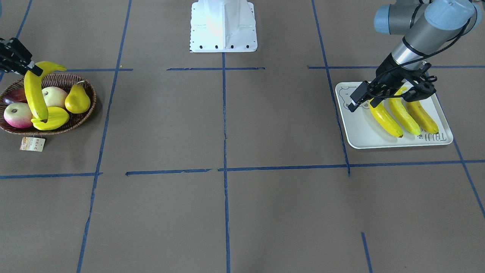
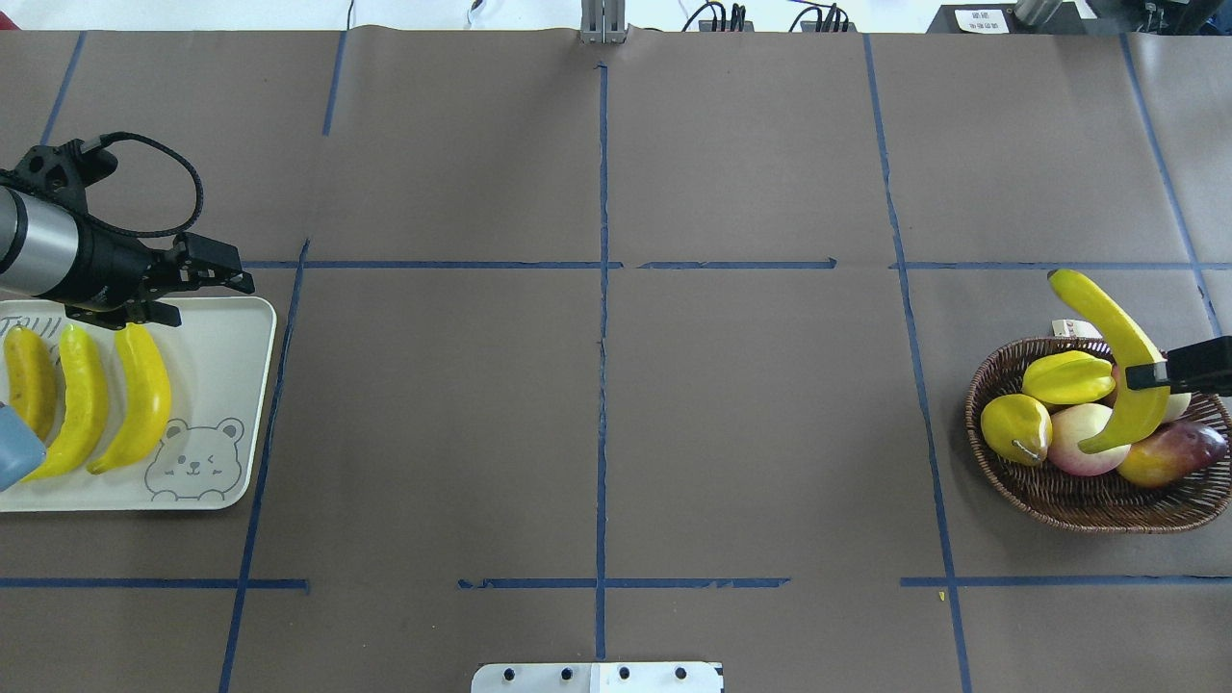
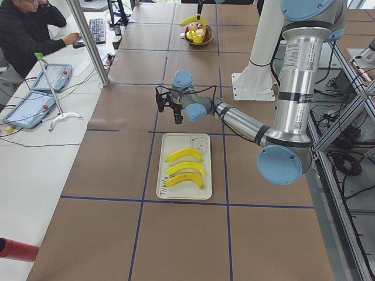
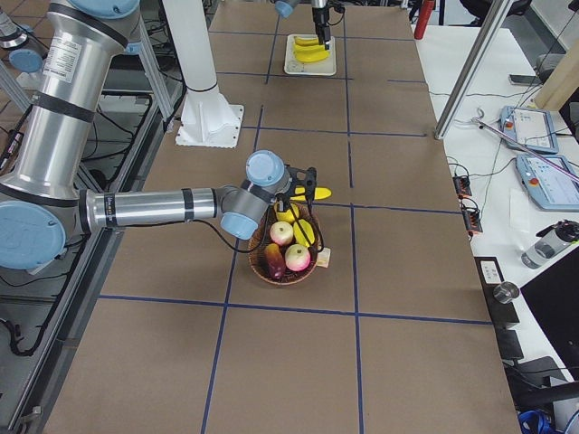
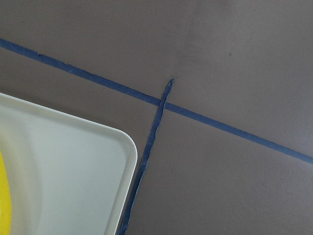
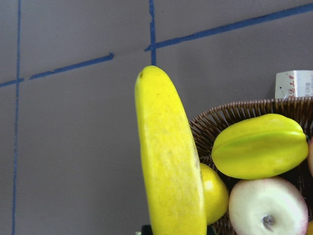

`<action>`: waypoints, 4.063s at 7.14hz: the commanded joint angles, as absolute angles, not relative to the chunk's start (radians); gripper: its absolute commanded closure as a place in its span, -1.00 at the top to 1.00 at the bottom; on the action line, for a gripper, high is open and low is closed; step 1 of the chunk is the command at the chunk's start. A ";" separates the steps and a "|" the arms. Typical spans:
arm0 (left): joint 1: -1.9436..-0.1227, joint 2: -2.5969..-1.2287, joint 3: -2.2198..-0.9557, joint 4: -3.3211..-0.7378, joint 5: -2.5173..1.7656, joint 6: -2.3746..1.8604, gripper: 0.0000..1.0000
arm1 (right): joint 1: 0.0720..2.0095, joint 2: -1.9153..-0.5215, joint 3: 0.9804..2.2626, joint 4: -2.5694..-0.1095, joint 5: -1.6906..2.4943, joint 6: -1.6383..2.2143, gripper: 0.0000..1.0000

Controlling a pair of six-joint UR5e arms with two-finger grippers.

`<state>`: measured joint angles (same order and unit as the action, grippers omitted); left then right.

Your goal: Transfer all bananas from basket to plate

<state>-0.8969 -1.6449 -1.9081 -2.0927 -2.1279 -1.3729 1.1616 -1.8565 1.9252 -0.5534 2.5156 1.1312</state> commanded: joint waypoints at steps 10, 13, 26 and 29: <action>-0.723 -1.991 -1.876 -2.295 -2.125 -1.781 0.98 | 0.428 -1.048 1.951 -1.105 1.707 1.451 -0.98; -0.698 -2.042 -1.814 -2.366 -2.115 -1.786 0.98 | 0.419 -1.037 1.959 -1.103 1.707 1.453 -1.00; -0.603 -2.106 -1.773 -2.388 -2.005 -1.810 -1.00 | 0.397 -1.042 1.999 -1.106 1.709 1.450 1.00; -0.649 -2.001 -1.793 -2.376 -2.011 -1.764 -1.00 | 0.414 -1.081 2.063 -1.114 1.718 1.448 1.00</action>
<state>-0.6288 -2.0581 -1.7881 -2.3806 -2.0109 -1.7774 0.4058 -1.0599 2.0373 -1.1092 1.7138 1.4486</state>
